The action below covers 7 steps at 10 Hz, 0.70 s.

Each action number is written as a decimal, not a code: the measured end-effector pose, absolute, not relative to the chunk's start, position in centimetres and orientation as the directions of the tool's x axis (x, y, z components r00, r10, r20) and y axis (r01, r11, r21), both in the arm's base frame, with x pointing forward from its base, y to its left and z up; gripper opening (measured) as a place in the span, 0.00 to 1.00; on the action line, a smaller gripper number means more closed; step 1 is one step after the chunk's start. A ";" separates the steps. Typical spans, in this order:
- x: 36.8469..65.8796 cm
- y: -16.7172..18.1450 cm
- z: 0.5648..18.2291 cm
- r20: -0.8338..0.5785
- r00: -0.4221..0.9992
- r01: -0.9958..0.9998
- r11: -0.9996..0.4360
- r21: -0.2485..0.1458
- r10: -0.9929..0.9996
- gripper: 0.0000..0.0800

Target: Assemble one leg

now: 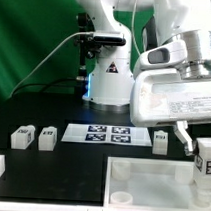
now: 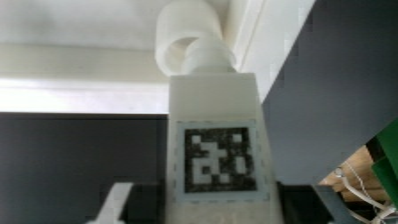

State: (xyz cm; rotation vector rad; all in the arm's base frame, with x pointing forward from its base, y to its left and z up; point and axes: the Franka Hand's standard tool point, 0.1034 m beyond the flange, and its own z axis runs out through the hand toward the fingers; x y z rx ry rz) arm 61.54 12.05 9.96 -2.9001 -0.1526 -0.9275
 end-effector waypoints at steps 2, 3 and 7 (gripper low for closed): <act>61.8 11.4 9.4 0.579 0.813 0.117 -0.992 -0.052 0.066 0.36; 61.7 11.3 9.3 0.577 0.814 0.116 -0.992 -0.052 0.065 0.36; 61.2 11.6 7.8 0.561 0.825 0.121 -0.991 -0.052 0.071 0.36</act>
Offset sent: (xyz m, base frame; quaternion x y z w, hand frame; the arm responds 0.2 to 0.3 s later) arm -0.0004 -0.0045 -0.0108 -0.0121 -0.0066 -0.0047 0.9999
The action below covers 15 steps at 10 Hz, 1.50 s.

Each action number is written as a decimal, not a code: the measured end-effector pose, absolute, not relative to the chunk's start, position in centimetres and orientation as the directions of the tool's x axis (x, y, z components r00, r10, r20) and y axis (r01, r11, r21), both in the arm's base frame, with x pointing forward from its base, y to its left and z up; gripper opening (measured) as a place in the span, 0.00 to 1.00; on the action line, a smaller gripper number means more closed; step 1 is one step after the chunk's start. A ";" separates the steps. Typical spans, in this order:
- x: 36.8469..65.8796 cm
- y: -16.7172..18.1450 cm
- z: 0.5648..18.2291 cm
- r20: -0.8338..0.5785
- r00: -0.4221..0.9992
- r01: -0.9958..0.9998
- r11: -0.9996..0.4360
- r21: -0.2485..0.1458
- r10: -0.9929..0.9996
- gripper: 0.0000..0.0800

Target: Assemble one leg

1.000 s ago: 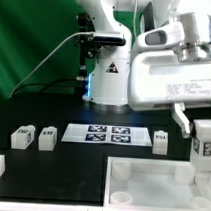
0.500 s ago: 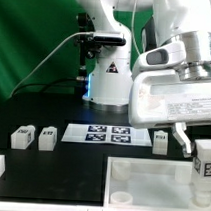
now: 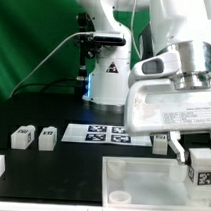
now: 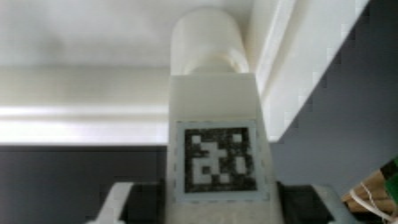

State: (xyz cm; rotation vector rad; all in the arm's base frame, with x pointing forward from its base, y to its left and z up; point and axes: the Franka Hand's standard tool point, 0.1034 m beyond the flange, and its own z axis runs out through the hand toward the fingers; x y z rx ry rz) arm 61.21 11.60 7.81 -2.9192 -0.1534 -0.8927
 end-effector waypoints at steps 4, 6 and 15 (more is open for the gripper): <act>61.5 11.7 7.8 0.563 0.825 0.098 -0.994 -0.056 0.050 0.36; 61.4 11.7 7.7 0.561 0.826 0.099 -0.994 -0.056 0.051 0.36; 61.4 11.6 7.7 0.561 0.827 0.099 -0.994 -0.056 0.050 0.81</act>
Offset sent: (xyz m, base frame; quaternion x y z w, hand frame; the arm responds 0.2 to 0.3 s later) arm -0.0030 0.0112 -0.0044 -0.0204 -0.0143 0.0083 0.9997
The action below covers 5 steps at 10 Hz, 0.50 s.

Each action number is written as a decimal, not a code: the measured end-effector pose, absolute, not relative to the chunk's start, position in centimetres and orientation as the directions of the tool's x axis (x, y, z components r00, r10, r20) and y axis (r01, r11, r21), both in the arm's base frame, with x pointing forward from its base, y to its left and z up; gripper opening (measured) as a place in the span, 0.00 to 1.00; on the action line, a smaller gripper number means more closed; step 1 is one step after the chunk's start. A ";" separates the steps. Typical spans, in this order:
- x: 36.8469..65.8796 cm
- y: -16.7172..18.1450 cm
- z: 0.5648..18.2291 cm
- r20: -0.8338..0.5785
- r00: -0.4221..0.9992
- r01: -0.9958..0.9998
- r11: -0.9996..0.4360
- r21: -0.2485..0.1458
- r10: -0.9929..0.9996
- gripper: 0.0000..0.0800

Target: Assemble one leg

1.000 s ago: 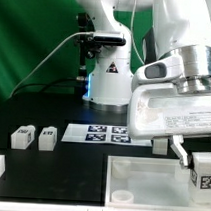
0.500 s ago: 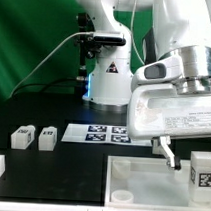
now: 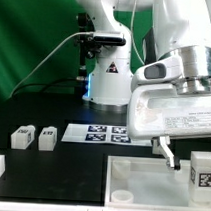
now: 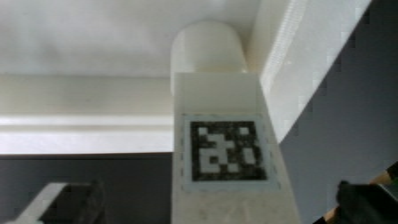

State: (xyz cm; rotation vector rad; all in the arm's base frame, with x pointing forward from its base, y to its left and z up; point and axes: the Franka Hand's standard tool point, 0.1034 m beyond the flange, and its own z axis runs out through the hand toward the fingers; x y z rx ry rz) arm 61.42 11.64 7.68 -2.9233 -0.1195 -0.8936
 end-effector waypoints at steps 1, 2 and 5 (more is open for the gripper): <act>61.4 11.6 7.7 0.561 0.827 0.099 -0.994 -0.056 0.050 0.81; 61.4 11.6 7.7 0.561 0.827 0.098 -0.994 -0.056 0.050 0.81; 61.7 11.8 8.4 0.489 0.872 0.084 -0.993 -0.078 0.035 0.81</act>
Offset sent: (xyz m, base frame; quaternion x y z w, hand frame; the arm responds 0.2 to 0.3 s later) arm 0.0004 -0.0200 0.0218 -0.0464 -0.1699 0.0373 0.9837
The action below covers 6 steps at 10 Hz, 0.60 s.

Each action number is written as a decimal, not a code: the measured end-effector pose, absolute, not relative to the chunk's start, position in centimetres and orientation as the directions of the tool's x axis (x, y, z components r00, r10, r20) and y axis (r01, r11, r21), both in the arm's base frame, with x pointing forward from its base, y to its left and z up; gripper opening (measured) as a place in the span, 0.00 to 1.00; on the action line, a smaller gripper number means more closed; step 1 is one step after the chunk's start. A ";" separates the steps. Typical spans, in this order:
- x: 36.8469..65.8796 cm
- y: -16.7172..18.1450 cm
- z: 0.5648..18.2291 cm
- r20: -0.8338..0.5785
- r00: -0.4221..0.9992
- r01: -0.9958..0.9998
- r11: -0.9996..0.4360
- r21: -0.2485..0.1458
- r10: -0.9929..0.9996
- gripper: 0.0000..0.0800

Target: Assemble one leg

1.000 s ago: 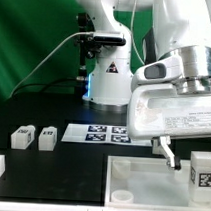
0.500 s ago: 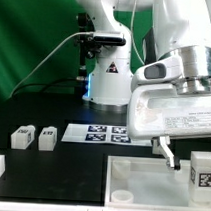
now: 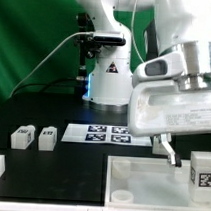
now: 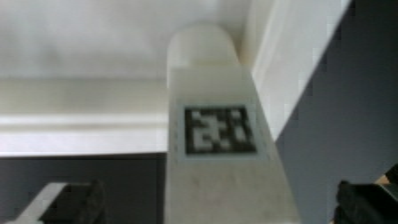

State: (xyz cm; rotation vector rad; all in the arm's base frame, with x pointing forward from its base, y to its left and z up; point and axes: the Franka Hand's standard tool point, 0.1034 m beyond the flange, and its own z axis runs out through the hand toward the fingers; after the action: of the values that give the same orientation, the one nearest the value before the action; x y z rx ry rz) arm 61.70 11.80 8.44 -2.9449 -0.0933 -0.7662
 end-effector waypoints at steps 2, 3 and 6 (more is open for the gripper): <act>61.7 12.3 8.3 0.290 0.956 0.078 -0.990 -0.116 0.041 0.81; 61.9 12.2 8.2 0.196 0.979 0.075 -0.989 -0.129 0.049 0.81; 62.2 11.4 7.7 -0.043 0.997 0.059 -0.986 -0.156 0.066 0.81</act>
Offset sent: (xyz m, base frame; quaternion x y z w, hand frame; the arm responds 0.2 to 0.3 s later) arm 0.0158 -0.0117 -0.0157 -0.0015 -0.2494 -0.0050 0.9684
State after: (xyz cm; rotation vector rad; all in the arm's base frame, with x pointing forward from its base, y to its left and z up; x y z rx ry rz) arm 62.19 11.37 7.66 -2.9840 -0.0937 0.0713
